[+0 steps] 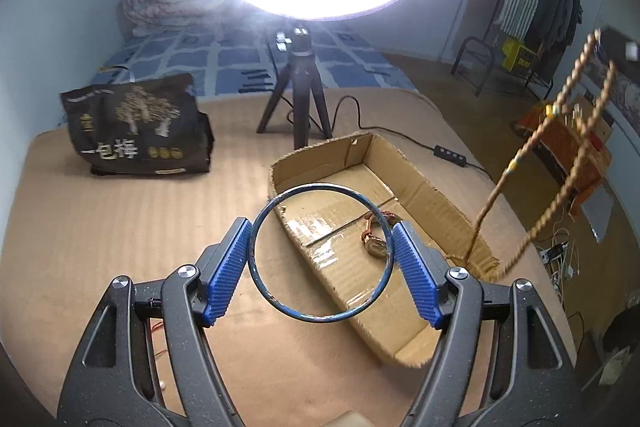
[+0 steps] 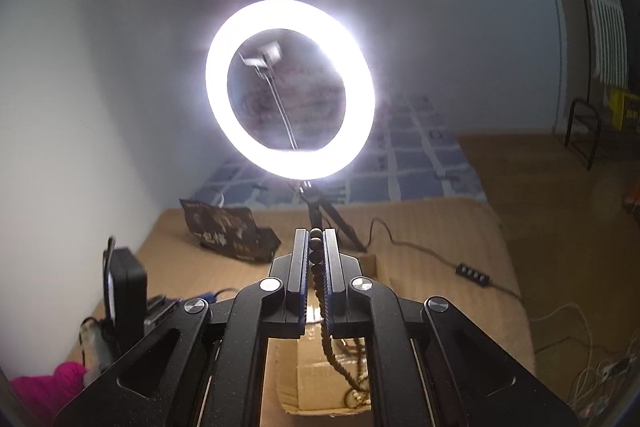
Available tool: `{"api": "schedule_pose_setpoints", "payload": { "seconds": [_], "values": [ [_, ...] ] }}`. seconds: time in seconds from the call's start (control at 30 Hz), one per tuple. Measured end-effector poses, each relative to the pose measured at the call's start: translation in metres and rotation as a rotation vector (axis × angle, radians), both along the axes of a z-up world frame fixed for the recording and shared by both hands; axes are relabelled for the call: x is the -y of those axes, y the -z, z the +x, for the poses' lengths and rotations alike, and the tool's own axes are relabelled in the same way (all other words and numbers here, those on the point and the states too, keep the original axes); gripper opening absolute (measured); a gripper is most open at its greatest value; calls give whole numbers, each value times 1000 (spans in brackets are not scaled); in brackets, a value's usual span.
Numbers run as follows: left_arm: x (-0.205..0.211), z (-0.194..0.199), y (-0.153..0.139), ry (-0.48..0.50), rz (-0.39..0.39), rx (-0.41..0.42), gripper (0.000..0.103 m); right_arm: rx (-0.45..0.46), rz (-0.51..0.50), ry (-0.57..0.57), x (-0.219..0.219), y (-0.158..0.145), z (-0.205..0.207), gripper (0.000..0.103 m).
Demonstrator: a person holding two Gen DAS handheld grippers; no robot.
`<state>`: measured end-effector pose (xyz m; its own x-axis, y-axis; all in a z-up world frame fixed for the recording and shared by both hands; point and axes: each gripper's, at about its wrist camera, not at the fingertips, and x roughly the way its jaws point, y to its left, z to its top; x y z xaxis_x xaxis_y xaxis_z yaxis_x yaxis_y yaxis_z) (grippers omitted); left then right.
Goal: Organize jewelry
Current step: 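Lift the bangle and bead necklace into the cardboard box and open both tools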
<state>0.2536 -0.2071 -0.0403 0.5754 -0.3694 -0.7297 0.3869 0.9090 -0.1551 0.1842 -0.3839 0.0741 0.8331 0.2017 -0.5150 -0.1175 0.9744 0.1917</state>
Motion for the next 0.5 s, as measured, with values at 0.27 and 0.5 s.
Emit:
{"api": "schedule_pose_setpoints", "payload": {
  "seconds": [0.27,0.5],
  "values": [
    [26,29,33,13,27,-54,74,-95,7,-1,19,56,15,5],
    [37,48,53,15,50,-88,75,-161,0,13,27,99,28,6]
  ]
}}
